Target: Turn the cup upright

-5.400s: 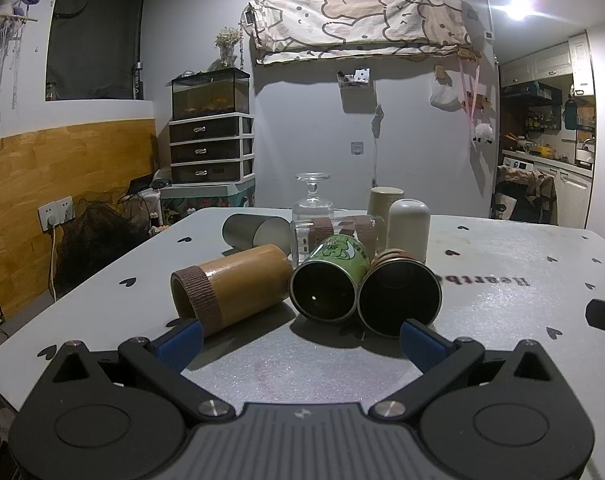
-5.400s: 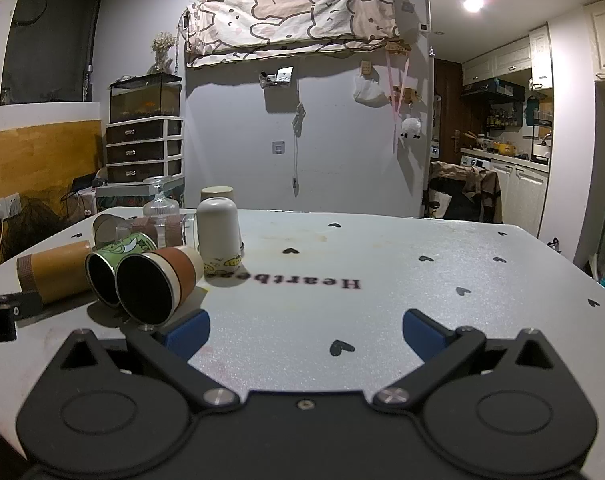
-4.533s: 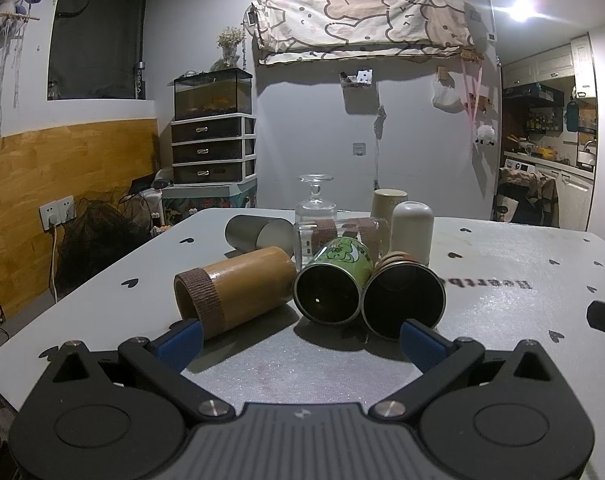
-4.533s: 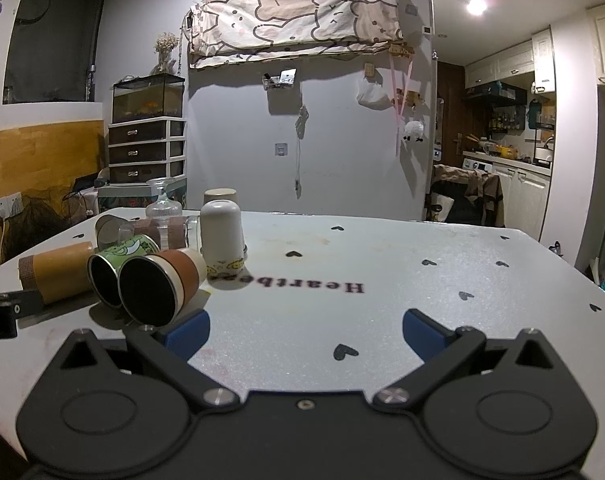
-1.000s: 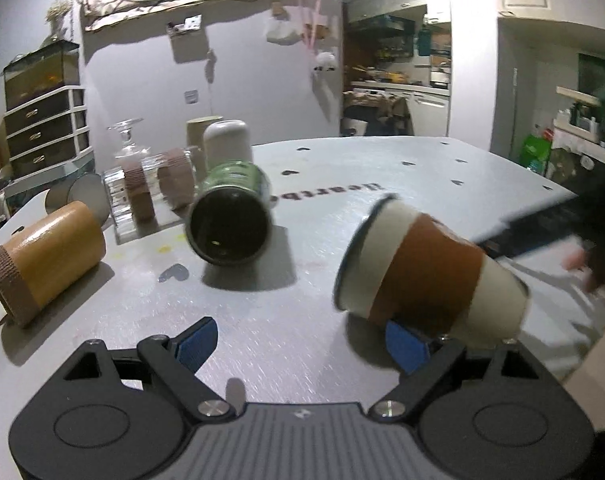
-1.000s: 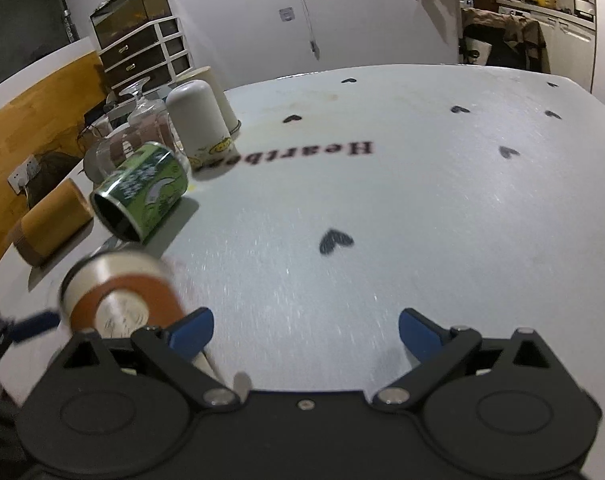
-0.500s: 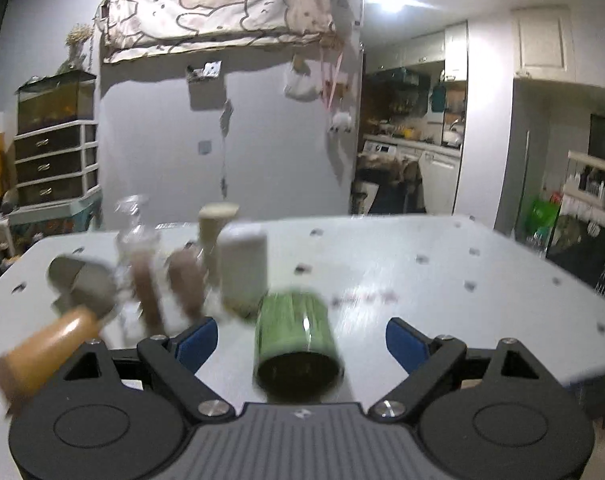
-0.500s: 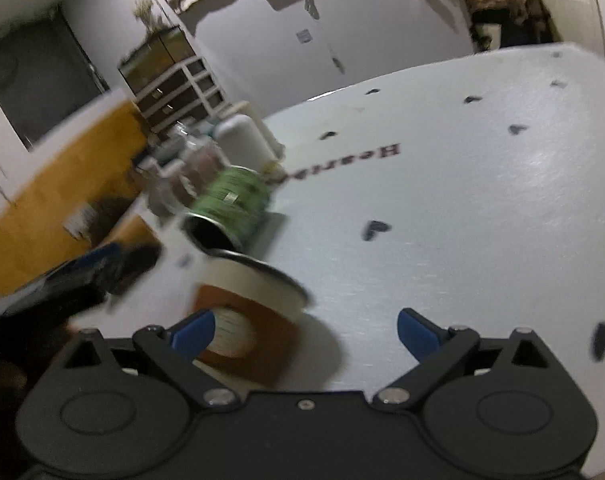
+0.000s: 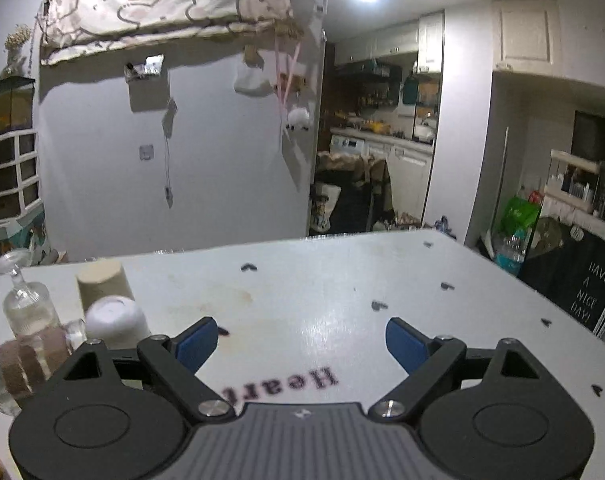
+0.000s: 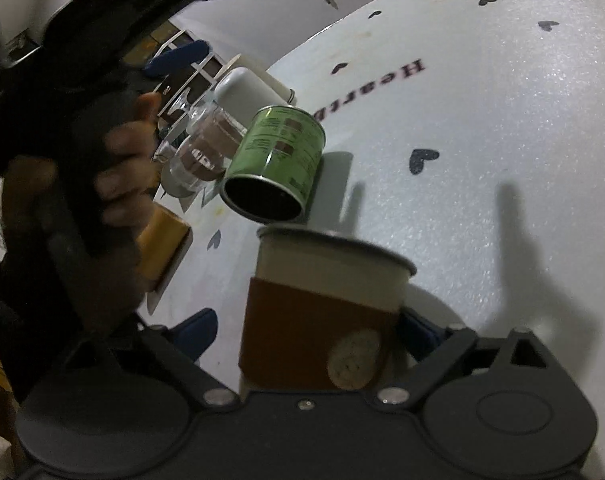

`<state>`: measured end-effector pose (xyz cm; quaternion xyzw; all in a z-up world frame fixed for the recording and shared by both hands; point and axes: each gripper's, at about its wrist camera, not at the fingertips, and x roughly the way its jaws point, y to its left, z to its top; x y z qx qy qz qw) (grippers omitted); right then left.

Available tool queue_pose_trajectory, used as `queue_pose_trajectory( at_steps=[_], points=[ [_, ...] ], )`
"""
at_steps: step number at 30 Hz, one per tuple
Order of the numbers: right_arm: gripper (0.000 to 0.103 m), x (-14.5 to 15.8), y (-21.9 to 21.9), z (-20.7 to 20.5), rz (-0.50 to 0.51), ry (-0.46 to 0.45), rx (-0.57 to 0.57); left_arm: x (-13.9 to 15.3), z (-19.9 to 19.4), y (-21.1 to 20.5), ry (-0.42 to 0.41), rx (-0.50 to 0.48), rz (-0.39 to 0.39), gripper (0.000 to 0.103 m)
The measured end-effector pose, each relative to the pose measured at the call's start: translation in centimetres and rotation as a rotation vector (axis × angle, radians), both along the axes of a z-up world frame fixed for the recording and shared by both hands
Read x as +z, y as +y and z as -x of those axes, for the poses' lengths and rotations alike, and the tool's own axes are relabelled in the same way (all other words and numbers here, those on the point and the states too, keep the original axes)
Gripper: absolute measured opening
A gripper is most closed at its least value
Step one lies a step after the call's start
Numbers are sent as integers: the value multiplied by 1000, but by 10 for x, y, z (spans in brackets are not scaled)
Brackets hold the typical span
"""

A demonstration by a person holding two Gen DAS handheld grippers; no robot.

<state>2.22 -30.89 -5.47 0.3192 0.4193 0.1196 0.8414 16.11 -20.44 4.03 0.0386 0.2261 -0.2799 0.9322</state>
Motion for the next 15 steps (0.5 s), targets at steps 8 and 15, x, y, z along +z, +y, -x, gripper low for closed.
queue_pose_trajectory(
  at_steps=[8,15],
  points=[
    [78,9,-23,19,125,-109,-34,-18,5,9,32,6,-11,91],
    [78,39,-56,15,411,-235,-186,-15,16,15,36,30,-30,91]
  ],
)
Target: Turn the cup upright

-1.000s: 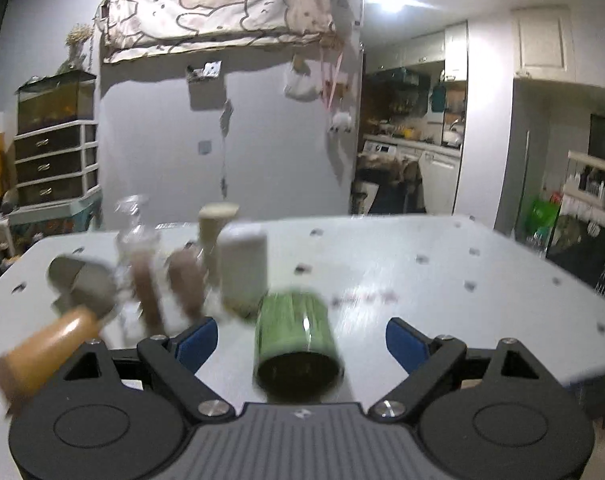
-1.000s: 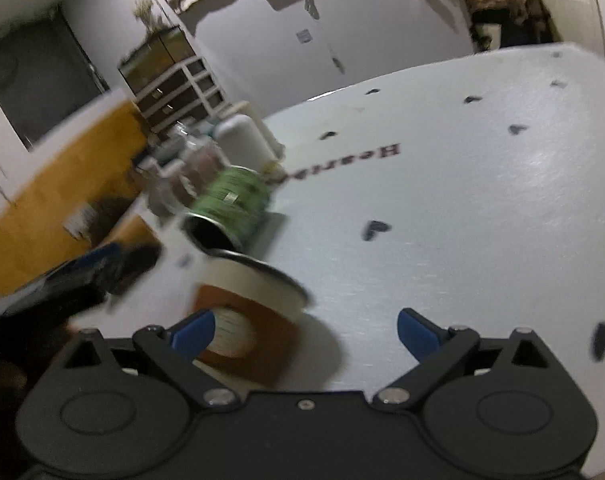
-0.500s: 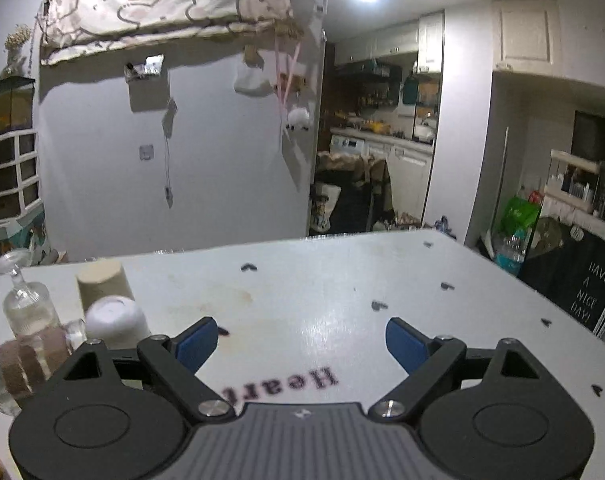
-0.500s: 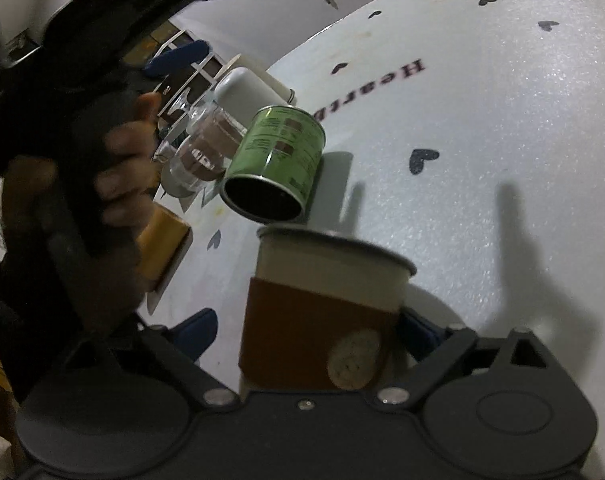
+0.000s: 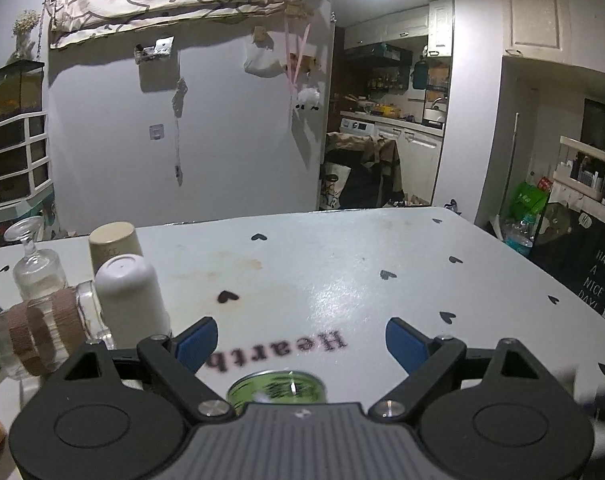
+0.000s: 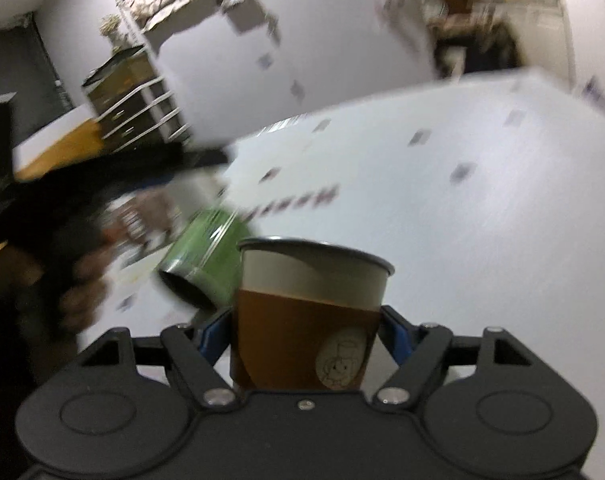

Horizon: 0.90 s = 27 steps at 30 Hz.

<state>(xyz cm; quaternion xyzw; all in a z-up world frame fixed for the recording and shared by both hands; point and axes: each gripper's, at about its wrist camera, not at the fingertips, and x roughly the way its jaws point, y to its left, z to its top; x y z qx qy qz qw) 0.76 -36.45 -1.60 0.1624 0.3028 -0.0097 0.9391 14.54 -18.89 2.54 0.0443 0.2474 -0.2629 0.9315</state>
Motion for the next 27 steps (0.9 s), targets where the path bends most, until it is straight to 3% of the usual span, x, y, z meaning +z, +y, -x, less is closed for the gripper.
queue_pose_trajectory(
  at_steps=[4,9,16,23,27],
  points=[
    [78,7,-16,-6,153,-115,-101,-3,9,1,-4,-6,-16,91],
    [78,-1,-18,-5,306,-216,-150,-9,23,1,0,-38,-17,91],
    [78,-17,-10,21,329,-212,-155,-12,49,-18,-9,-142,-25,91],
    [78,-14,1,50,330,-173,-142,-8,78,-45,38,-351,21,81],
    [78,-14,2,55,327,-165,-167,-8,89,-58,39,-380,11,76]
  ],
)
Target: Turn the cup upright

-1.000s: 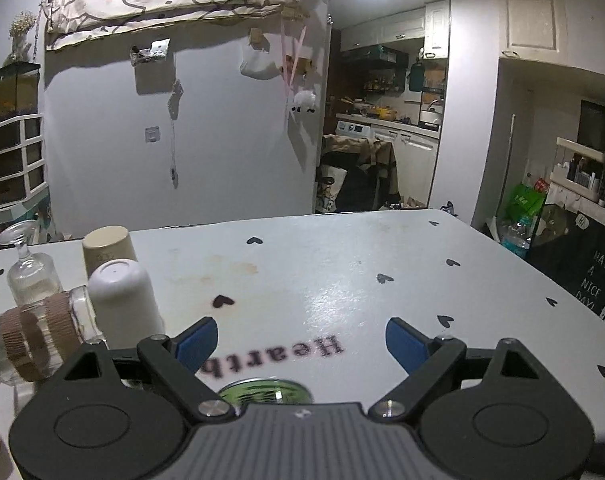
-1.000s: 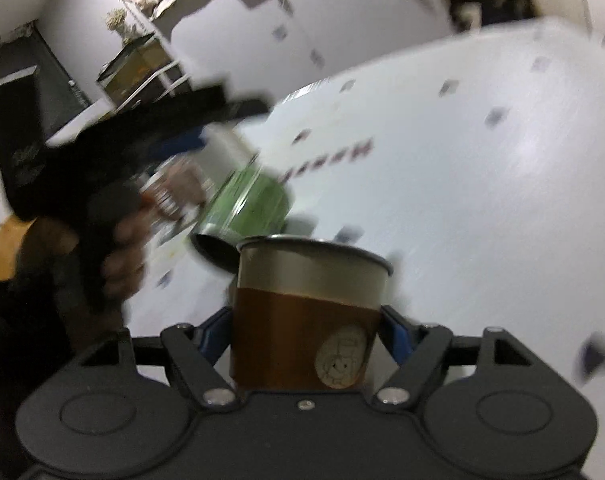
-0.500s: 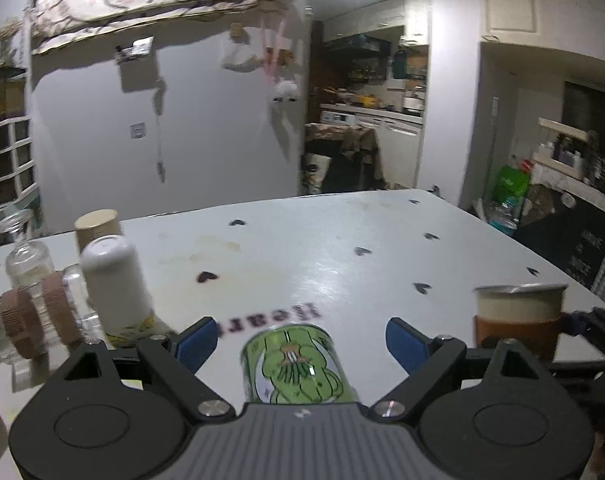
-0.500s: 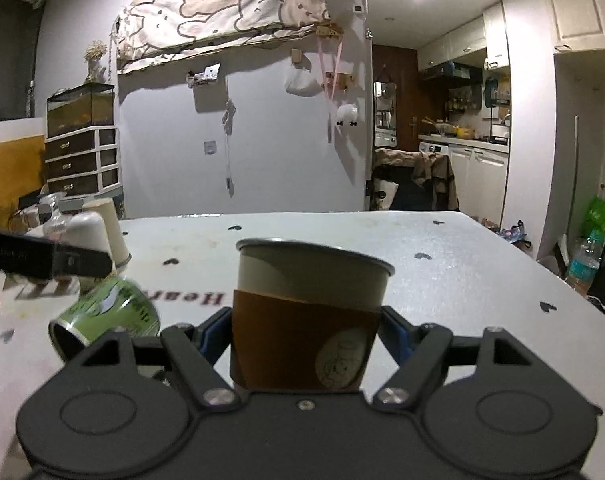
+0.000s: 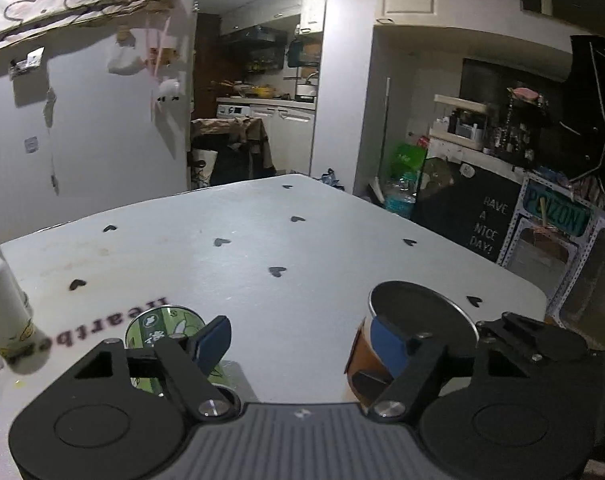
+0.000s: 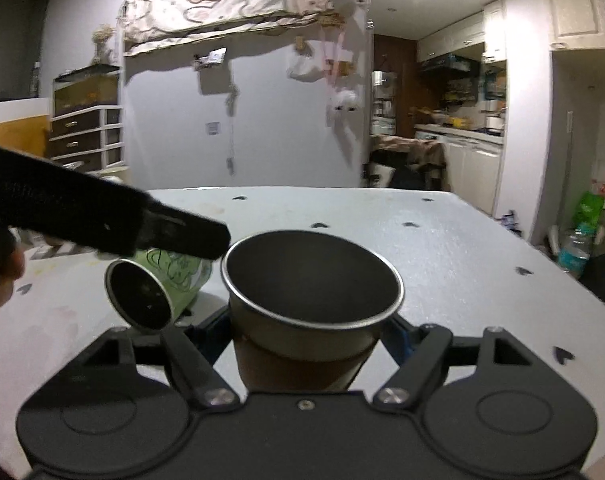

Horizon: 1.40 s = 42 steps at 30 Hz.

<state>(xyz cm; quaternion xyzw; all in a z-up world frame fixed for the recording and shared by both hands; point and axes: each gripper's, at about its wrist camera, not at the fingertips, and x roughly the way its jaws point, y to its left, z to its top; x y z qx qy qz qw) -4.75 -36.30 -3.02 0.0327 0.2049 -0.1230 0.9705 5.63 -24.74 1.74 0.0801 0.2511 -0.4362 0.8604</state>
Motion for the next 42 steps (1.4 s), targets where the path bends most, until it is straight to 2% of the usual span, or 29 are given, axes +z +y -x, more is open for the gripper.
queue_pose_trajectory(
  at_steps=[4,10,15,21,26,33,42],
  points=[
    [78,1,-9,4,-45,2,1,1,0,0,35,-9,21,72],
    [78,3,-4,3,-3,34,42,7,7,0,5,-17,35,72],
    [77,8,-14,-10,26,37,32,13,-3,13,-11,45,69,72],
    [77,22,-54,-47,56,-12,-83,20,-28,35,-28,150,102,73],
    [77,25,-92,-89,40,-34,-176,19,-50,51,-38,241,99,73],
    [77,21,-131,-147,35,7,-247,9,-75,65,-36,310,59,73],
    [78,12,-153,-202,67,86,-283,-14,-93,63,3,324,8,74]
  ],
)
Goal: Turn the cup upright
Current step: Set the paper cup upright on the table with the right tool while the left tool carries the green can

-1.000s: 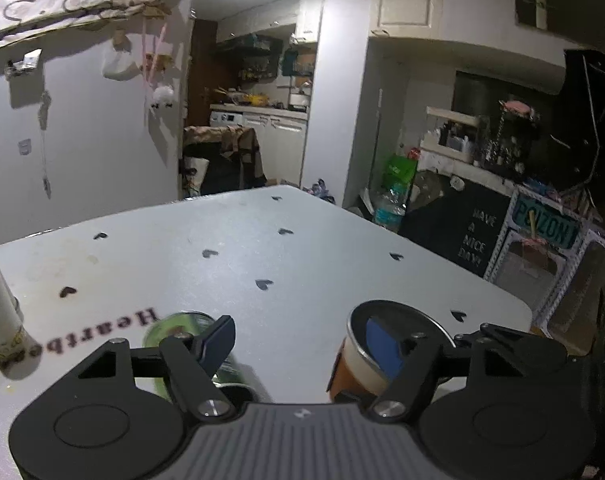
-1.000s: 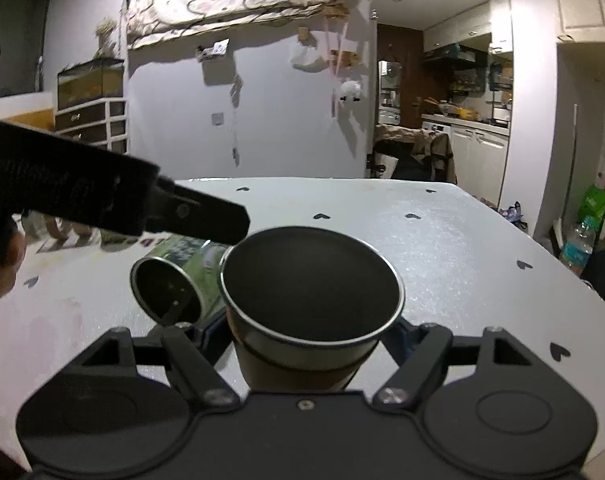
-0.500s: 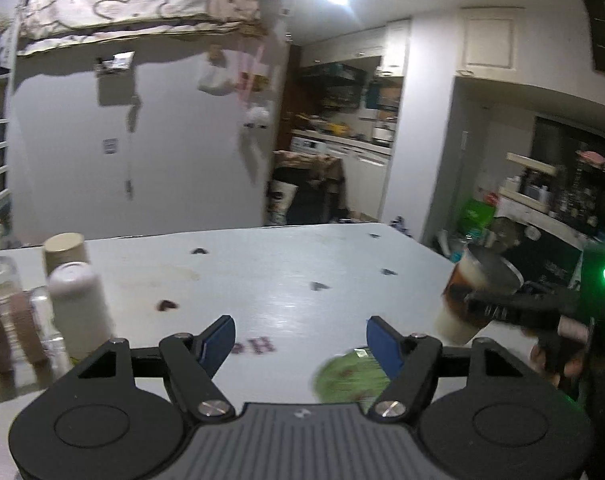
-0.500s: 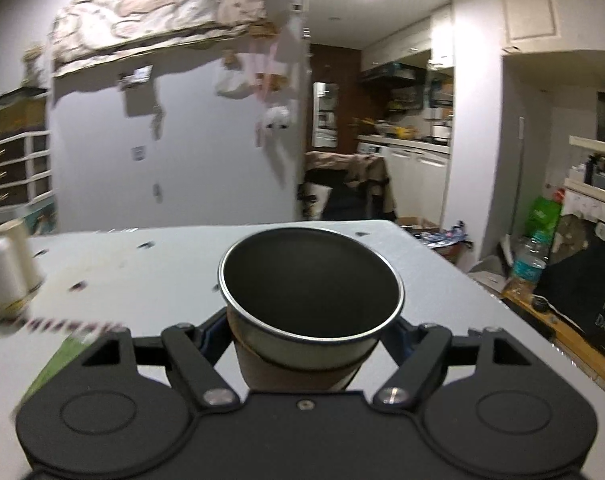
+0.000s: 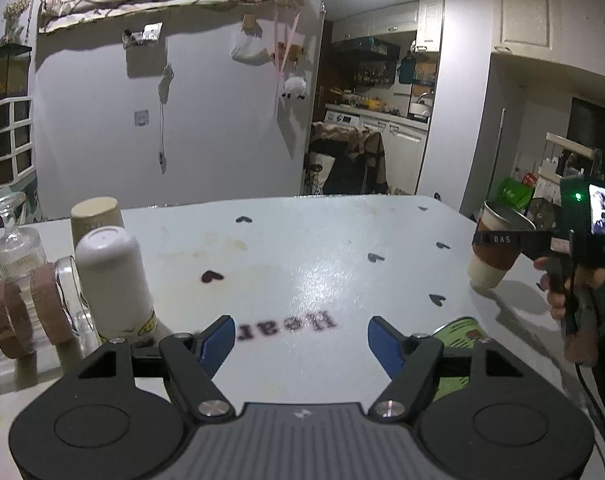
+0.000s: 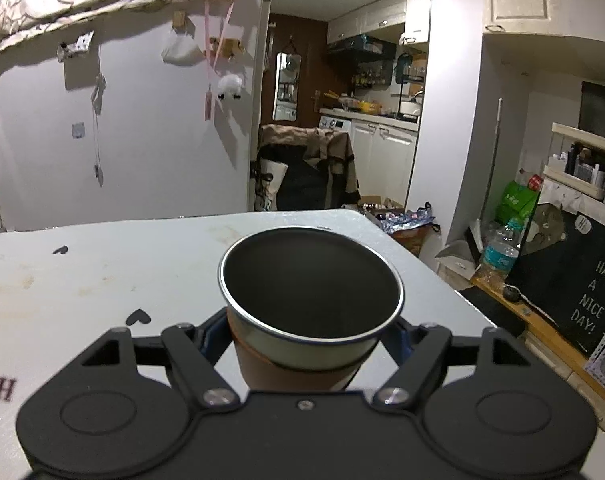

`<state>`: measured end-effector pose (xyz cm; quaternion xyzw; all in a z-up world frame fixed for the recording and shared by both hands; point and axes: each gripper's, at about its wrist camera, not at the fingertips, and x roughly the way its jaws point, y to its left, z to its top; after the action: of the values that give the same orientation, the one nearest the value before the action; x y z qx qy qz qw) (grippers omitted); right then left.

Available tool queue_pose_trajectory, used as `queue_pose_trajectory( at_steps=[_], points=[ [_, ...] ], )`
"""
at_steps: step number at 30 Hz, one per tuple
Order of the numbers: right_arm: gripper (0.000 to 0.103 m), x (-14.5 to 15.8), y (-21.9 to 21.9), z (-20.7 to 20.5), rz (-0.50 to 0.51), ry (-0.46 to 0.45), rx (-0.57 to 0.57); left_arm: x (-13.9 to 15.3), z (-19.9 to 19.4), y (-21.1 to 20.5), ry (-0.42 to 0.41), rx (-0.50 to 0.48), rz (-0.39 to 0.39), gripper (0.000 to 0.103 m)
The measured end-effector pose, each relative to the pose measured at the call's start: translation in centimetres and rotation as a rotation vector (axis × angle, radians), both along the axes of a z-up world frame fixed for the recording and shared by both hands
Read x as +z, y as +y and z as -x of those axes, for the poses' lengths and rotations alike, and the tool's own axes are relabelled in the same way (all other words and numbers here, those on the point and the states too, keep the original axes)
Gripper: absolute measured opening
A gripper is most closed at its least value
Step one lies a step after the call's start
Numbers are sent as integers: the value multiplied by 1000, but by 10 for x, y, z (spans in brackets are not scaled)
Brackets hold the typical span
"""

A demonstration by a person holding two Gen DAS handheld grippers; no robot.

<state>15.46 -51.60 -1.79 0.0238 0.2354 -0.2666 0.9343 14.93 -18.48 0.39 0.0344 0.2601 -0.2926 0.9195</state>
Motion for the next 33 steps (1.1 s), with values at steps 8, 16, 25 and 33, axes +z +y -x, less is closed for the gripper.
queue_pose_trajectory(
  at_steps=[8,16,25,33],
  points=[
    [78,-15,3,-12,33,38,2,-5,-2,-3,15,1,-13,79],
    [90,-6,6,-7,12,29,24,-1,0,-4,7,6,-14,85],
    [94,14,23,39,-42,-12,-10,13,14,-1,-33,10,0,92],
    [98,38,70,125,-33,-124,27,24,42,-2,-75,-12,13,100]
  ],
)
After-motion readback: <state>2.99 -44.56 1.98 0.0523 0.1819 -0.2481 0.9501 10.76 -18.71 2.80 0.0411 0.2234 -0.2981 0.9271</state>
